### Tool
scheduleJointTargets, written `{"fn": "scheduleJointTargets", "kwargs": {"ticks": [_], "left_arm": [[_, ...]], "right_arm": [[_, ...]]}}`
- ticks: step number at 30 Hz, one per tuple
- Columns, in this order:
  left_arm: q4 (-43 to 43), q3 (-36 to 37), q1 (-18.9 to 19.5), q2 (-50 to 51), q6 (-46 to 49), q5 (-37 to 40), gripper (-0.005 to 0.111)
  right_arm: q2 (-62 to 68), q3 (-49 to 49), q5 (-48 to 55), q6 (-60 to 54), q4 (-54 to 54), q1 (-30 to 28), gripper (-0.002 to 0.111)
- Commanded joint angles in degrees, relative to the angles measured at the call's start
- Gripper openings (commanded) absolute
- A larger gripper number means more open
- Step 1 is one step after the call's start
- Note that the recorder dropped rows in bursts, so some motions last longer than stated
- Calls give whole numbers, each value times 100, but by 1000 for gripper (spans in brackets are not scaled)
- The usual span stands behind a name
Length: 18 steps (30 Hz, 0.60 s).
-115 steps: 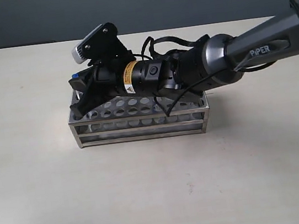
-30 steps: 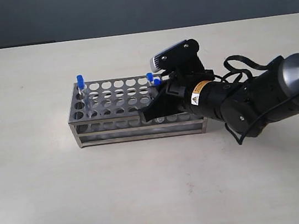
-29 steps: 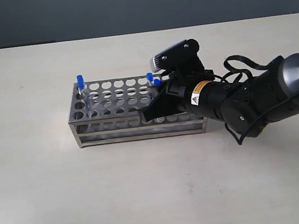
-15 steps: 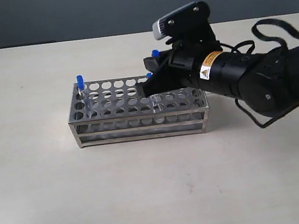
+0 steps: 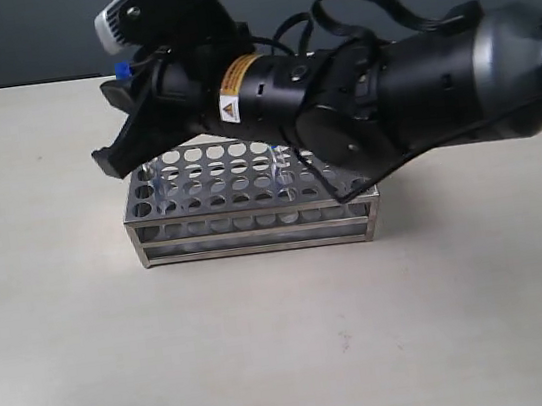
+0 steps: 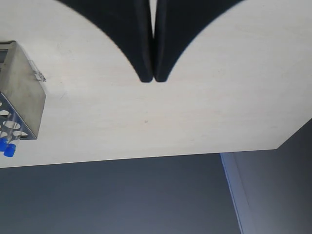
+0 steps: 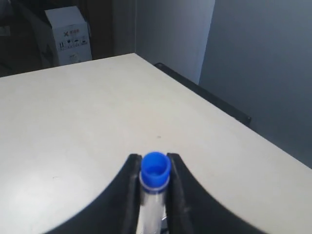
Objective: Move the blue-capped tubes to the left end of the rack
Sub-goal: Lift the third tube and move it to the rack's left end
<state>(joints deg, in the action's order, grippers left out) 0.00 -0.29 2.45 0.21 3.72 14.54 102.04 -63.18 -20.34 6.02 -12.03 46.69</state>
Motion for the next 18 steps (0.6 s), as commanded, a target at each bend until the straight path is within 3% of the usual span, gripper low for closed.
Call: {"fn": "scheduleJointTargets", "kwargs": {"ticks": [1,18], "left_arm": [[0,29,-34,-21,-21,-79,0],[0,29,-34,-21,-21,-79,0]], "right_arm": [[416,-259,57,45,-54,133,0],[966,-295,-132,143,-54,198,0]]}}
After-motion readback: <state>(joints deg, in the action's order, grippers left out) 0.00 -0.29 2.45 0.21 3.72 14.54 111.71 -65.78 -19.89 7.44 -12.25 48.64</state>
